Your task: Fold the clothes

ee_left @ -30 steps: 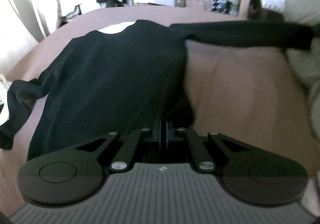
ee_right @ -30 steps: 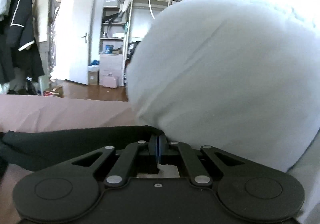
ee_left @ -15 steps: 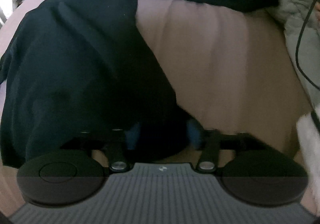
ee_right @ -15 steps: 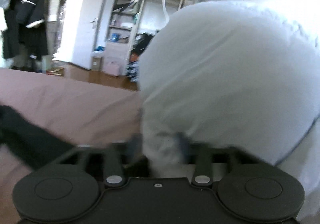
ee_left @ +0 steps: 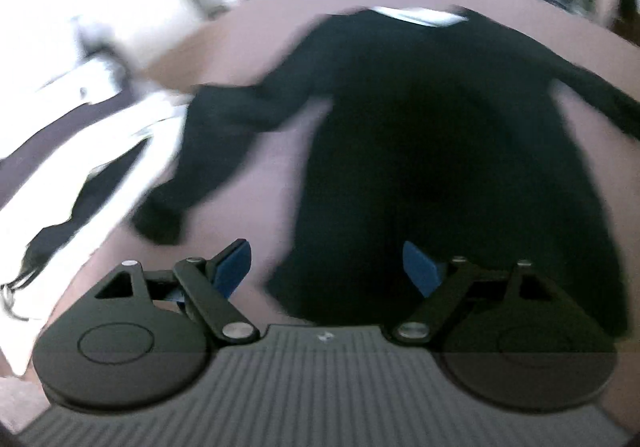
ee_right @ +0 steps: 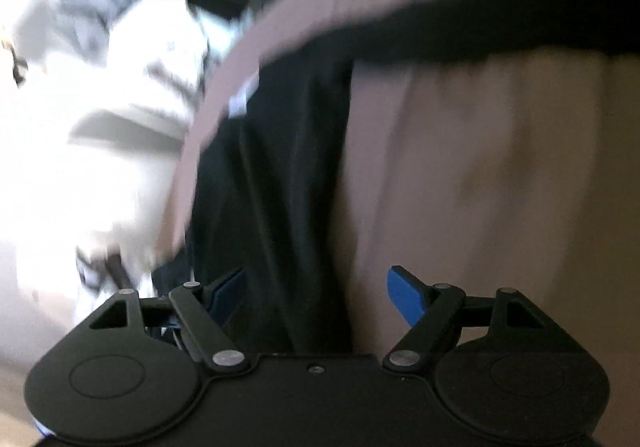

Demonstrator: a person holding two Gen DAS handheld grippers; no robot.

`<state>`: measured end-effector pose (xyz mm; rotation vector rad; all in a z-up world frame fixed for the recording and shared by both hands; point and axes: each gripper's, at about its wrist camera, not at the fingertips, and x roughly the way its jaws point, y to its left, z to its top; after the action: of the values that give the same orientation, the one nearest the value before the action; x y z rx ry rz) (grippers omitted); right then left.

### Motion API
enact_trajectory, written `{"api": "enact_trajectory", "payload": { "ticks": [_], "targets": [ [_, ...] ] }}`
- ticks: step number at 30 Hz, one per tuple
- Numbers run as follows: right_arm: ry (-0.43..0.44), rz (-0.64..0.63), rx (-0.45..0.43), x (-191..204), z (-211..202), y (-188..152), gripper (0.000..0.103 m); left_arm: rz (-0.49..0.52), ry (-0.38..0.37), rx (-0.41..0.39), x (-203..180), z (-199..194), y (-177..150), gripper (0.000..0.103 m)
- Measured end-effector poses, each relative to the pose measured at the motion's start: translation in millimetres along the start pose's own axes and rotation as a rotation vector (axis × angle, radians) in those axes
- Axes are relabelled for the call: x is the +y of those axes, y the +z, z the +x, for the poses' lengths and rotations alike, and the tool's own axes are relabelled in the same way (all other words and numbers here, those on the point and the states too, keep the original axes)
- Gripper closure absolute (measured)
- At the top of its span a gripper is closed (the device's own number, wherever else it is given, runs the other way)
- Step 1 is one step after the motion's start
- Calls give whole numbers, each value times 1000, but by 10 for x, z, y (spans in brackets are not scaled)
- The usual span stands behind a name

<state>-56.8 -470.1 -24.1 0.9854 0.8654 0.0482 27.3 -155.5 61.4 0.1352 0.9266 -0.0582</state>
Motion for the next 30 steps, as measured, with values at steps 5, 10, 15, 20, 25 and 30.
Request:
{"api": "enact_trajectory", "payload": {
  "ticks": [5, 10, 15, 20, 25, 30],
  "targets": [
    [136, 181, 219, -159, 441, -249, 21, -202, -121, 136, 308, 421, -110, 20],
    [-4, 83, 184, -82, 388, -301, 21, -176, -131, 230, 132, 694, -125, 16],
    [-44, 50, 257, -38, 503, -334, 21, -194, -46, 289, 123, 870, -170, 0],
    [-119, -84, 301, 122, 625, -437, 21, -229, -35, 239, 142, 845, -224, 7],
    [-154, -178, 313, 228, 637, -484, 24, -235, -6, 227, 187, 877, -254, 12],
    [-158, -164, 302, 190, 563, -445, 31, -142, 15, 188, 81, 838, -265, 38]
  ]
}}
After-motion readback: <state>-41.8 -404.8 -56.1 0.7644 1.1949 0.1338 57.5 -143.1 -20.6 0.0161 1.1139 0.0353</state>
